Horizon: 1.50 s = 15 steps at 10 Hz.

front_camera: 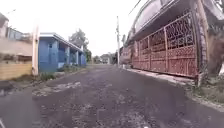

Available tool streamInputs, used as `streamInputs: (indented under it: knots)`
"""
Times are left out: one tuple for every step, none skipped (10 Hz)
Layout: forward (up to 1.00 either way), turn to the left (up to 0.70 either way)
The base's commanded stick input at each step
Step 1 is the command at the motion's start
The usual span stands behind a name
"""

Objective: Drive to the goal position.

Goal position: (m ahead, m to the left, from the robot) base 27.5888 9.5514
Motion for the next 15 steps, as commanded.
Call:
streamInputs:
  knots:
    - [0.85,0.0]
    - [0.85,0.0]
    - [0.85,0.0]
    - [0.85,0.0]
    - [0.85,0.0]
    - [0.85,0.0]
    - [0.85,0.0]
    - [0.85,0.0]
    - [0.85,0.0]
    - [0.85,0.0]
    - [0.85,0.0]
    - [0.85,0.0]
    - [0.85,0.0]
    - [0.85,0.1]
    - [0.85,0.28]
